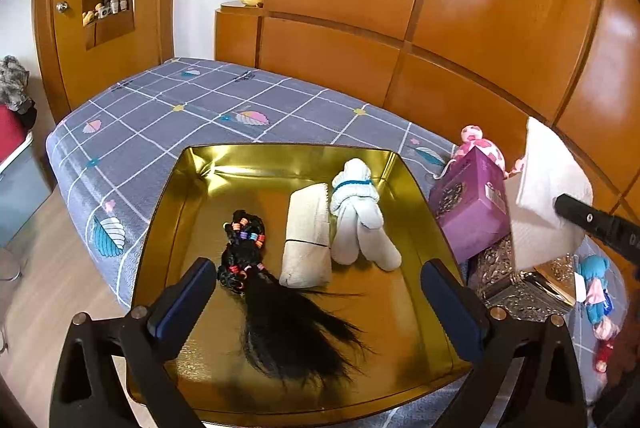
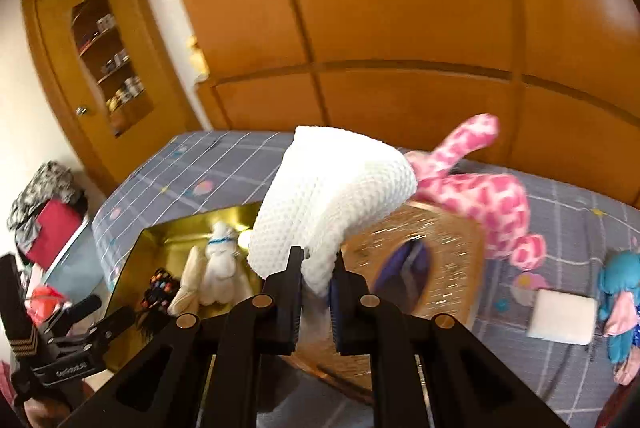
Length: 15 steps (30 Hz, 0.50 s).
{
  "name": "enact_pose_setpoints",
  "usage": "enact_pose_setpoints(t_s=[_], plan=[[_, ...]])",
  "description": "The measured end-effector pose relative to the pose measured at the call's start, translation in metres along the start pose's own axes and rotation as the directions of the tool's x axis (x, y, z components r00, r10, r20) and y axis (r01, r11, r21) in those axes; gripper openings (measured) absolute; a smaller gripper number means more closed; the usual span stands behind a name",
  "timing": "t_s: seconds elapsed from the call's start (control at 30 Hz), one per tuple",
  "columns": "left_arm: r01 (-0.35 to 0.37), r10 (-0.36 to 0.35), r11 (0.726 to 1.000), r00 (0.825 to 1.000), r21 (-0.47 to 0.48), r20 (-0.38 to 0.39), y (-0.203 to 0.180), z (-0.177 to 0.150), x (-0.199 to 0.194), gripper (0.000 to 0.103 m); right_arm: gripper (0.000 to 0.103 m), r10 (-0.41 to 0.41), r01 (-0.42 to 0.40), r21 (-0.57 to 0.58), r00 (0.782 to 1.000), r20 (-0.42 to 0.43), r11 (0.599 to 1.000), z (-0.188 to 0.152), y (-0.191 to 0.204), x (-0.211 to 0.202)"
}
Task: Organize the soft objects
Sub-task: 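Lower the gauze bandage into the gold tray and open the left tool while the right tool carries the towel, then lower the white towel into the gold tray and open the right tool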
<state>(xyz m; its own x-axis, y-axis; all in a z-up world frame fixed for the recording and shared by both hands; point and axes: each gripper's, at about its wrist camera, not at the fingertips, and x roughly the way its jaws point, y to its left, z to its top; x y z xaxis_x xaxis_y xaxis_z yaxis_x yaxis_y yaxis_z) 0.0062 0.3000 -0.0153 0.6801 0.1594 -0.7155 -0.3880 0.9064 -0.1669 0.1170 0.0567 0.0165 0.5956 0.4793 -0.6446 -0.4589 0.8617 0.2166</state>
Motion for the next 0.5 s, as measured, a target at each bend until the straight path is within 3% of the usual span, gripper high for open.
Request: enact_pose_setpoints(t_s=[0.2, 0.5], plan=[[-0.019, 0.019, 0.999, 1.0, -0.027, 0.003, 0.01, 0.004, 0.001, 0.102, 0.01, 0.109, -0.112, -0.043, 0.992, -0.063, 0.993, -0.013, 0.03, 0.015], [-0.079, 0.084, 0.991, 0.995, -0.106, 0.047, 0.042, 0.018, -0.006, 0.102, 0.01, 0.239, -0.246, -0.034, 0.959, -0.153, 0.969, -0.037, 0.068, 0.036]])
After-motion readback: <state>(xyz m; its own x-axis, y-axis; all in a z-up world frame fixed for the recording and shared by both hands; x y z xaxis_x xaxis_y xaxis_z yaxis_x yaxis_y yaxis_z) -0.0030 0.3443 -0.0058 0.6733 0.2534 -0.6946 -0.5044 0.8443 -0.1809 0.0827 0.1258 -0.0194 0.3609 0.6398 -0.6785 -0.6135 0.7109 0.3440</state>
